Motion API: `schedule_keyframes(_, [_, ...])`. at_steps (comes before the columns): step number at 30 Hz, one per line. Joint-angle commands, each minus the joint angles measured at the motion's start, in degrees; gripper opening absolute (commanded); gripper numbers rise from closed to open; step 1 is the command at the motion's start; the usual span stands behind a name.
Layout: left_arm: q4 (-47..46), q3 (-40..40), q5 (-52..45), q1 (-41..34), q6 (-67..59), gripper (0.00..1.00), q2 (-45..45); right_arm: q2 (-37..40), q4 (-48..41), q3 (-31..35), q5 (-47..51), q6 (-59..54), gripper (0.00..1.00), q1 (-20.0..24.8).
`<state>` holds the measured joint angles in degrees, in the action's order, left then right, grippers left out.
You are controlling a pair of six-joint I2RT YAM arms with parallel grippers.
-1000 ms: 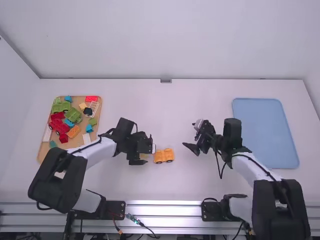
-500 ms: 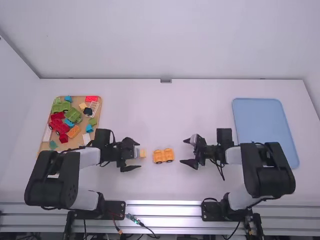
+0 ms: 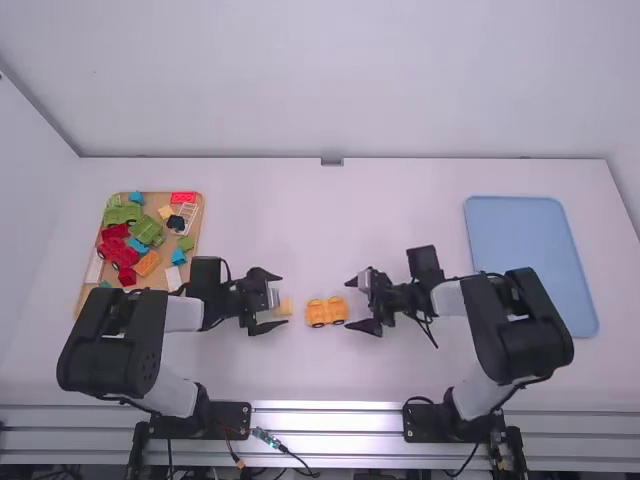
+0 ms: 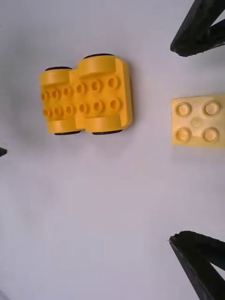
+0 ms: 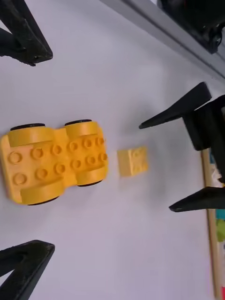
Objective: Assemble lego blocks to make yellow taxi
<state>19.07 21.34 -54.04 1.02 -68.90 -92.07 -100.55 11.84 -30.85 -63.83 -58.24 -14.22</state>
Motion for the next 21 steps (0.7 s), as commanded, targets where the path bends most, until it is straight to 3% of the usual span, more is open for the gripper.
schedule_keyframes(1, [-0.86, -0.85, -1.41, -0.1, 0.91, 0.99, -0.28, -0.53, -0.31, -1.2, 5.57, 2.89, 0.99, -2.75])
schedule_keyframes(8, [-0.93, 0.76, 0.69, -0.19, 0.67, 0.98, -3.28, -0.53, 1.7, -0.79, 10.38, 2.93, 0.99, -7.37])
schedule_keyframes(13, [-0.93, 3.26, -0.33, 0.07, 0.12, 1.0, -8.46, -0.55, 5.05, 0.7, 12.5, 5.25, 0.99, -7.58])
schedule_keyframes(17, [-0.84, 4.55, -0.33, -0.52, 0.08, 0.86, -11.61, -0.55, 8.9, 2.8, 13.38, 6.19, 0.99, -7.58])
schedule_keyframes(21, [-0.73, 4.44, -0.53, -0.52, -0.07, 0.9, -11.76, -1.95, 13.0, 4.2, 12.46, 6.19, 0.99, -7.58])
